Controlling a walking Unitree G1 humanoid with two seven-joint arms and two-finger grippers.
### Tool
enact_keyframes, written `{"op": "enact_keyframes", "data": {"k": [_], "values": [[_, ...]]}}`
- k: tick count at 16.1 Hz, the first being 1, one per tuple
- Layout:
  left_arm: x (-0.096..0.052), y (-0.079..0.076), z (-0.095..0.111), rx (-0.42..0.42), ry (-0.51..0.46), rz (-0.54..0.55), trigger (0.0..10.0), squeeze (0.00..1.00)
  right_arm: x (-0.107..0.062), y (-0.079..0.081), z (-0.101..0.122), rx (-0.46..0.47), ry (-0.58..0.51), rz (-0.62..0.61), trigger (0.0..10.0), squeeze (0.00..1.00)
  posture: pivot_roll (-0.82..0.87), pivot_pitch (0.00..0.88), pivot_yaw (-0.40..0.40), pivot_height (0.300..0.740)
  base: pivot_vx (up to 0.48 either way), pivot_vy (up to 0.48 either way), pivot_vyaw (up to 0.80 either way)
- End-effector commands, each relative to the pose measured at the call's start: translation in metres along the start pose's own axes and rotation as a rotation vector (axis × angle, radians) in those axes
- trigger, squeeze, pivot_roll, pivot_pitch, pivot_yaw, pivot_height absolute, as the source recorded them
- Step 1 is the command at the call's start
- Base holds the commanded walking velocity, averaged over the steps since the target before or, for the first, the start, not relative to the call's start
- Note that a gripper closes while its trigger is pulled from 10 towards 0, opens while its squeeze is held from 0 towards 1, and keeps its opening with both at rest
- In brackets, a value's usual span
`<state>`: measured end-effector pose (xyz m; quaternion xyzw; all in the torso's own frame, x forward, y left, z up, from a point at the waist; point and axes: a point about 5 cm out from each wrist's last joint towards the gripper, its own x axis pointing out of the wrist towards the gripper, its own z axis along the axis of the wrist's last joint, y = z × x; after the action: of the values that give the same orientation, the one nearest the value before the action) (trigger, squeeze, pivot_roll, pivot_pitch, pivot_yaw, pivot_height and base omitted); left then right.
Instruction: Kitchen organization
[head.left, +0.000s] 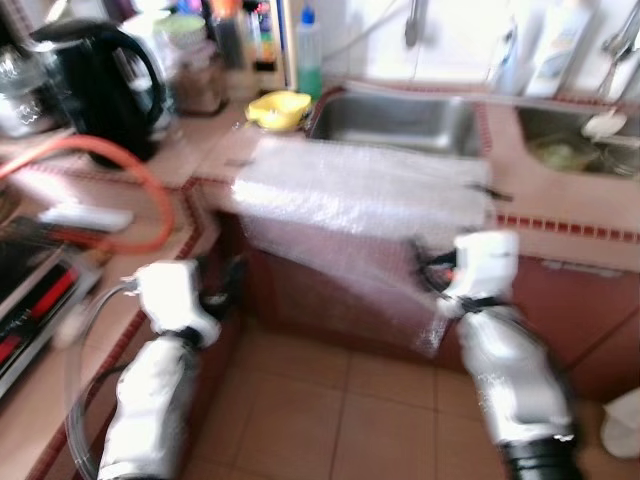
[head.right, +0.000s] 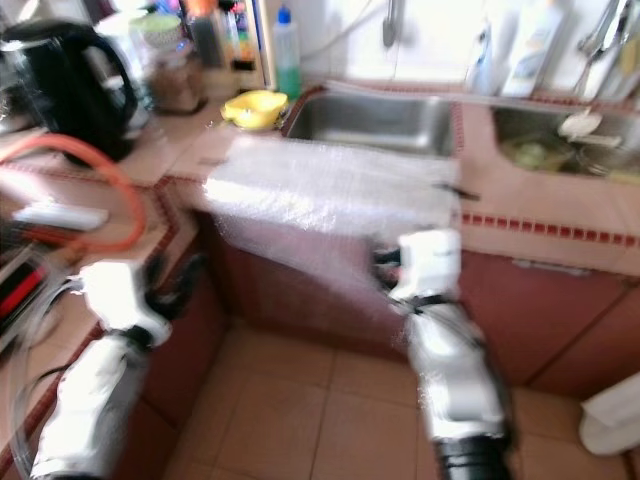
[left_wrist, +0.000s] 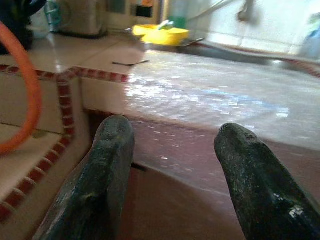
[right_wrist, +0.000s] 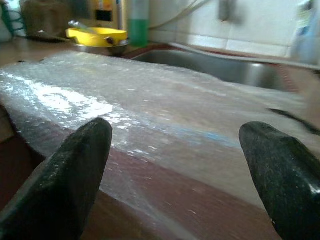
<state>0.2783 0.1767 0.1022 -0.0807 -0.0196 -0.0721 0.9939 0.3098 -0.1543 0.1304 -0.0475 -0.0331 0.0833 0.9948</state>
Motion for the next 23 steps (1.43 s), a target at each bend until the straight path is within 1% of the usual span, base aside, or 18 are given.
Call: {"op": "enact_keyframes", "data": {"k": [1, 4, 5, 9, 15, 20, 21, 23], "values": [[0.003, -0.007, 0.004, 0.007, -0.017, -0.029, 10.0, 0.00, -0.001, -0.009, 0.003, -0.017, -0.010, -0.025, 10.0, 0.00, -0.16, 0.080, 0.046, 0.740, 0.469, 0.000, 0.00], [0.003, -0.011, 0.003, 0.006, -0.017, -0.040, 10.0, 0.00, -0.001, -0.009, 0.001, -0.015, -0.001, -0.024, 10.0, 0.00, -0.16, 0.081, 0.047, 0.740, 0.422, 0.000, 0.00], [0.002, -0.012, 0.002, 0.004, -0.013, -0.043, 10.0, 0.00, -0.001, -0.010, 0.000, -0.022, 0.007, -0.025, 10.0, 0.00, -0.16, 0.082, 0.047, 0.740, 0.307, 0.000, -0.80], [0.002, -0.011, -0.002, -0.009, 0.011, -0.028, 10.0, 0.00, -0.001, -0.009, 0.000, -0.010, 0.005, -0.024, 10.0, 0.00, -0.16, 0.084, 0.046, 0.740, 0.000, 0.000, -0.80], [0.000, -0.013, -0.003, -0.013, 0.014, -0.034, 10.0, 0.00, -0.001, -0.008, 0.001, -0.006, 0.004, -0.020, 10.0, 0.00, -0.16, 0.086, 0.044, 0.740, 0.000, 0.000, -0.73], [-0.001, -0.020, -0.003, 0.005, 0.003, -0.072, 10.0, 0.00, -0.002, -0.007, 0.001, -0.011, -0.001, -0.019, 10.0, 0.00, -0.16, 0.090, 0.050, 0.740, 0.000, 0.000, 0.00], [-0.001, -0.021, -0.003, -0.004, 0.002, -0.077, 10.0, 0.00, -0.002, -0.007, 0.001, -0.010, -0.001, -0.020, 10.0, 0.00, -0.16, 0.091, 0.050, 0.740, 0.000, 0.000, 0.00], [-0.002, -0.019, -0.002, -0.001, -0.002, -0.078, 10.0, 0.00, -0.003, -0.006, 0.001, -0.009, -0.001, -0.021, 10.0, 0.00, -0.16, 0.091, 0.054, 0.740, 0.306, 0.000, 0.00]]}}
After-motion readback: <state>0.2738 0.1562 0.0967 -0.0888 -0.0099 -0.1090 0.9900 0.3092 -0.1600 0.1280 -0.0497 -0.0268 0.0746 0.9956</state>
